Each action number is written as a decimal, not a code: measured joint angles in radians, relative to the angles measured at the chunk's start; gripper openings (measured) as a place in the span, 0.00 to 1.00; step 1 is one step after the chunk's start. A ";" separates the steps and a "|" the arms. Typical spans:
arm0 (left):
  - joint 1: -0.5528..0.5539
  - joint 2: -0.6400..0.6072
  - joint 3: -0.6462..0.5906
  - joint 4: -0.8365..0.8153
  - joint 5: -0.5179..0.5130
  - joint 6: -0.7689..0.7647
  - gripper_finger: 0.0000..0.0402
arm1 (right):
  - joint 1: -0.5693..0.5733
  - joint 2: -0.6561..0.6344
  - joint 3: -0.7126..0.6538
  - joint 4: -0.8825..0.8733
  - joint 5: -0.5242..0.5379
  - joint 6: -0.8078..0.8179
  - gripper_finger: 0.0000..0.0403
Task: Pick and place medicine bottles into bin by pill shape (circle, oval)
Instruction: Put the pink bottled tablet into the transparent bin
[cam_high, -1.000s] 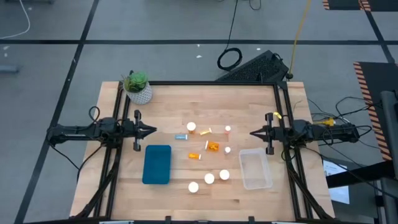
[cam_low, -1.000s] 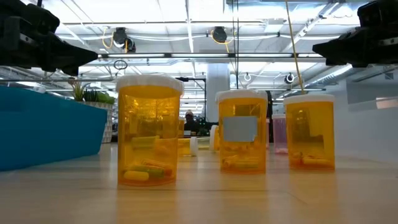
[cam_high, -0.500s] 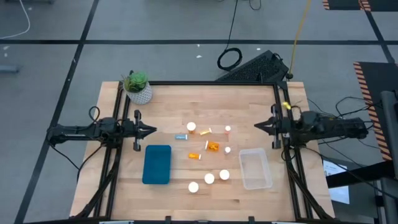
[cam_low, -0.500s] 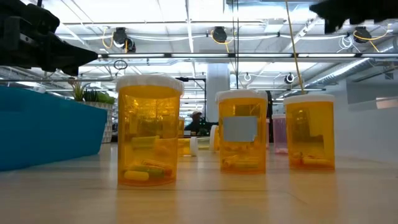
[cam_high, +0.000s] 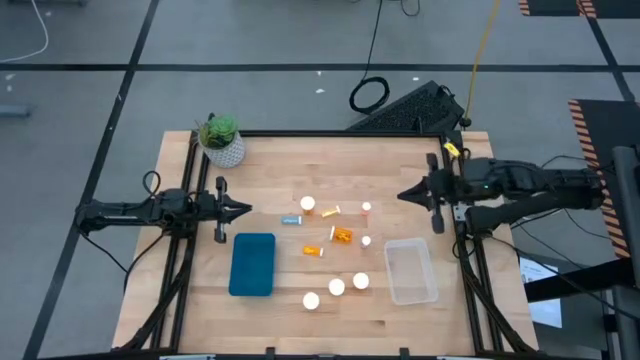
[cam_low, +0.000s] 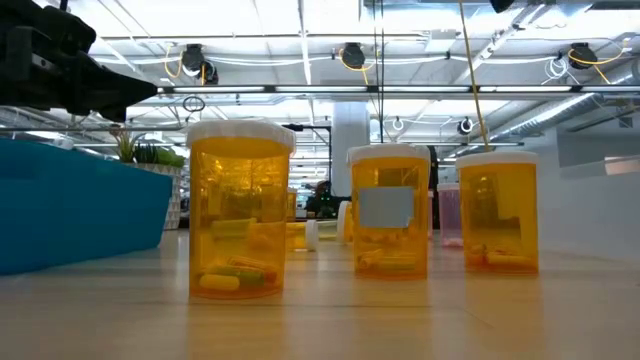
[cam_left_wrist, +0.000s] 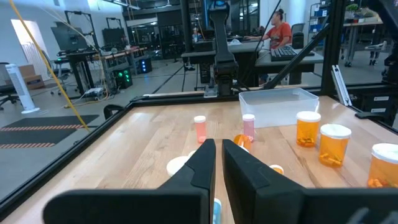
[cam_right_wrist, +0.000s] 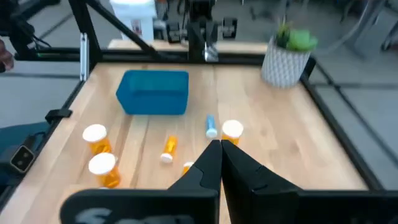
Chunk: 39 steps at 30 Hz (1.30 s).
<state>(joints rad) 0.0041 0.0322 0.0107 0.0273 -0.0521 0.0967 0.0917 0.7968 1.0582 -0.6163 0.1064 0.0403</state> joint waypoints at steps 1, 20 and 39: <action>0.000 0.000 0.000 0.000 0.000 0.000 0.08 | 0.000 0.025 0.027 -0.020 -0.001 0.013 0.00; -0.011 0.023 0.084 0.003 0.052 -0.240 0.08 | 0.000 0.209 0.080 -0.041 -0.001 0.072 0.00; -0.072 0.505 0.867 -0.575 0.048 -0.206 0.08 | 0.000 0.210 0.008 0.054 -0.002 0.072 0.00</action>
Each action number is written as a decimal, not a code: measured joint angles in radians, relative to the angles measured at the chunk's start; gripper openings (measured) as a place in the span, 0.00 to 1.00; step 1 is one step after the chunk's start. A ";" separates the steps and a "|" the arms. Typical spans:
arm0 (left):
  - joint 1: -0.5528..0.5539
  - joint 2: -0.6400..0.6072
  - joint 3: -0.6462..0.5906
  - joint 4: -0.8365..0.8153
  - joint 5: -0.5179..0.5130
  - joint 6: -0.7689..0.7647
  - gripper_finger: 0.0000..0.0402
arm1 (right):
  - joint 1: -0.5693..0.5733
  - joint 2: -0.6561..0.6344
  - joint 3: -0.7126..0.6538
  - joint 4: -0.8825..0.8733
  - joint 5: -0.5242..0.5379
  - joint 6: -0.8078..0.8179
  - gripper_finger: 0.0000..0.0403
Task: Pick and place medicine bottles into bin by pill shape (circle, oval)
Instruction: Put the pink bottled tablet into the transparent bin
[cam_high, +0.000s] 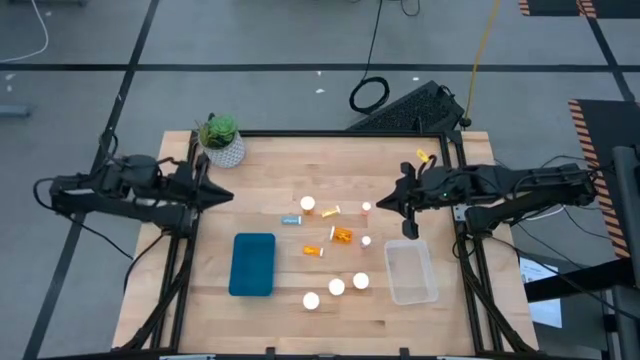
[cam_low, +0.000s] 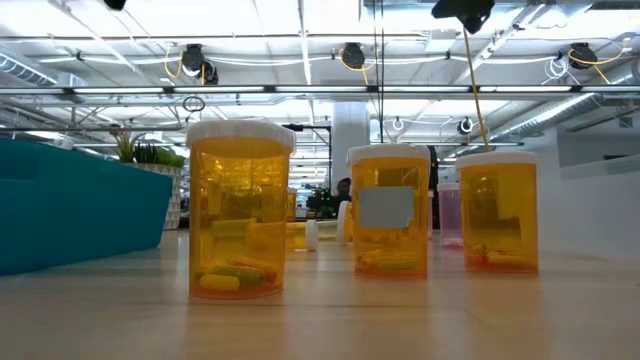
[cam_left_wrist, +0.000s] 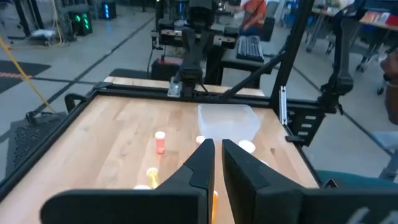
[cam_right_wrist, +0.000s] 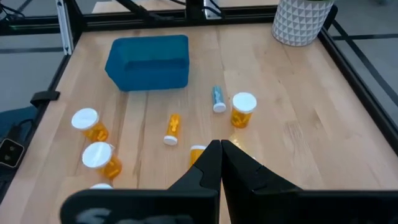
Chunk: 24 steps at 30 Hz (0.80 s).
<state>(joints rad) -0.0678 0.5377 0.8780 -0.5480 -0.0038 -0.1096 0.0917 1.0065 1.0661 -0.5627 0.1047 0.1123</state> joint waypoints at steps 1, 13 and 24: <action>0.000 0.030 0.030 -0.015 -0.004 0.001 0.08 | 0.000 0.000 -0.010 0.014 0.000 0.000 0.00; 0.000 0.327 0.090 -0.046 -0.046 0.080 0.08 | 0.000 0.000 -0.118 0.090 -0.001 0.069 0.00; 0.001 0.484 0.090 0.079 -0.057 0.179 0.08 | 0.000 0.006 -0.118 0.050 -0.001 0.174 0.00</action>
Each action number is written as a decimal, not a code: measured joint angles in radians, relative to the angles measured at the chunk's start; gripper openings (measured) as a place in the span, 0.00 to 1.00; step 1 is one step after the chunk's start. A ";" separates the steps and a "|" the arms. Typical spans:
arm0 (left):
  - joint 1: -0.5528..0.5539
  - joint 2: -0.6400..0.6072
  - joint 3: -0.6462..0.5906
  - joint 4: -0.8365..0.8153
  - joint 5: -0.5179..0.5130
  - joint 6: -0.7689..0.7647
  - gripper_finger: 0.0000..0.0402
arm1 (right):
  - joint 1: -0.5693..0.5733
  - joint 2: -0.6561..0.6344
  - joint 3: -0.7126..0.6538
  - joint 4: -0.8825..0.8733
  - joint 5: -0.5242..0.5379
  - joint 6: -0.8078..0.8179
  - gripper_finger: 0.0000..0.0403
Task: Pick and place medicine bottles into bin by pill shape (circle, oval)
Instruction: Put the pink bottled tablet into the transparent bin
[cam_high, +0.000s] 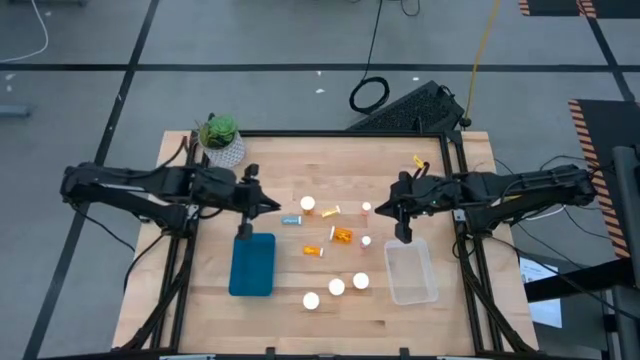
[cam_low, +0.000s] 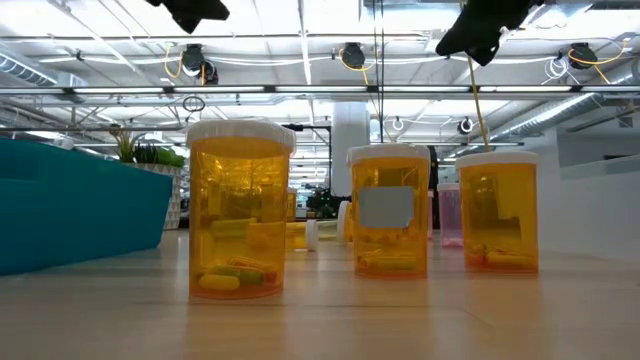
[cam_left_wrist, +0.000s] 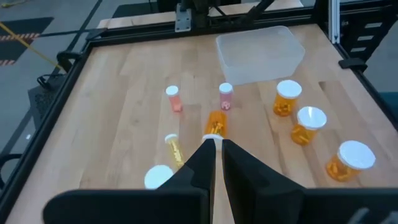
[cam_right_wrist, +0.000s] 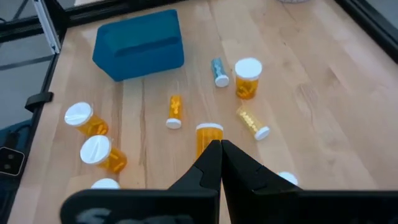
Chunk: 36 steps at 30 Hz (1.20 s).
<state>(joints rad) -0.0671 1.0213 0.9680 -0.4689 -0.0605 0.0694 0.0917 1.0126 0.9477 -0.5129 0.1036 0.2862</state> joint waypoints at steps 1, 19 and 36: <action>0.000 0.006 0.000 0.005 0.000 0.003 0.08 | 0.000 0.000 0.000 -0.004 0.000 0.009 0.00; 0.000 0.026 0.000 0.002 0.000 0.014 0.08 | -0.005 0.193 0.012 -0.067 -0.005 0.086 0.28; 0.000 0.026 0.000 0.000 0.001 0.012 0.08 | -0.160 0.477 0.150 -0.150 -0.030 -0.166 0.59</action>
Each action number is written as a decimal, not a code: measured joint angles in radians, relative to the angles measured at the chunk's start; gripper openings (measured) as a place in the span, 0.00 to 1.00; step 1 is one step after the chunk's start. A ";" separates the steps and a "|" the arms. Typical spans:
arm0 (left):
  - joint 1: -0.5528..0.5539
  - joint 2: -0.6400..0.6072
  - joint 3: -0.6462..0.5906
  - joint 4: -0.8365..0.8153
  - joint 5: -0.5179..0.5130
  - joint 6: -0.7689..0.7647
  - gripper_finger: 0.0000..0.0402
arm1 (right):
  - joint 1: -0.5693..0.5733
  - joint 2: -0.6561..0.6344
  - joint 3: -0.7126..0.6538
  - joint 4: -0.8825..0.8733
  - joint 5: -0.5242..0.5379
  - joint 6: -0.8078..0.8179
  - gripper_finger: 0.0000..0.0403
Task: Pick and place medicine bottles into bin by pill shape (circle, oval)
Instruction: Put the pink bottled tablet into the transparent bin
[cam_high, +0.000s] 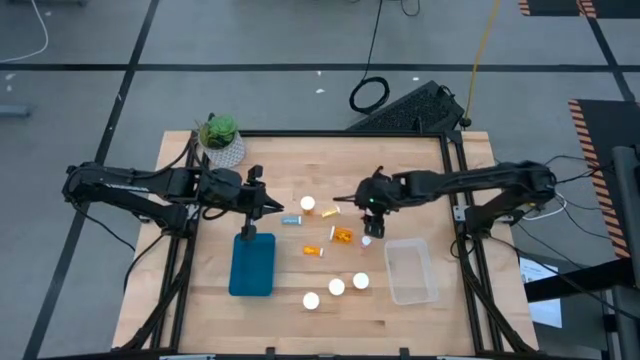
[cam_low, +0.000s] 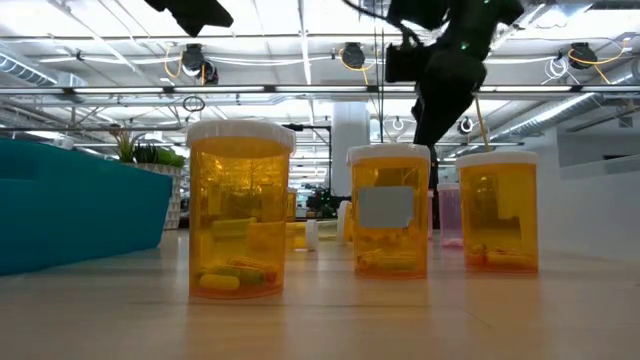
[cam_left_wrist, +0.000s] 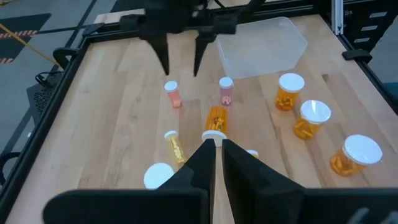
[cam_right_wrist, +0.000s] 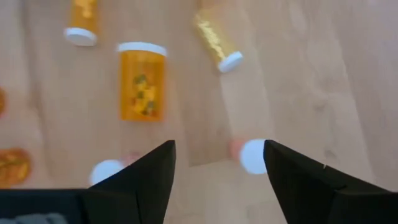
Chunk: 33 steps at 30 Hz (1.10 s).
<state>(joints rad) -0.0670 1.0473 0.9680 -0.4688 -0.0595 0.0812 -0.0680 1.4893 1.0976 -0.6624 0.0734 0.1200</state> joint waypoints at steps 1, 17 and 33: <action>0.000 0.000 0.000 -0.001 0.000 0.000 0.08 | -0.011 0.014 0.012 -0.011 0.000 -0.007 0.59; 0.000 0.000 0.000 -0.001 0.000 0.017 0.08 | -0.104 0.158 0.050 -0.070 -0.050 -0.054 0.60; 0.000 0.000 0.000 -0.001 -0.001 0.019 0.08 | -0.104 0.191 0.050 -0.076 -0.050 -0.080 0.34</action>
<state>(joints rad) -0.0669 1.0473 0.9680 -0.4702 -0.0604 0.1001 -0.1719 1.6802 1.1473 -0.7387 0.0235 0.0405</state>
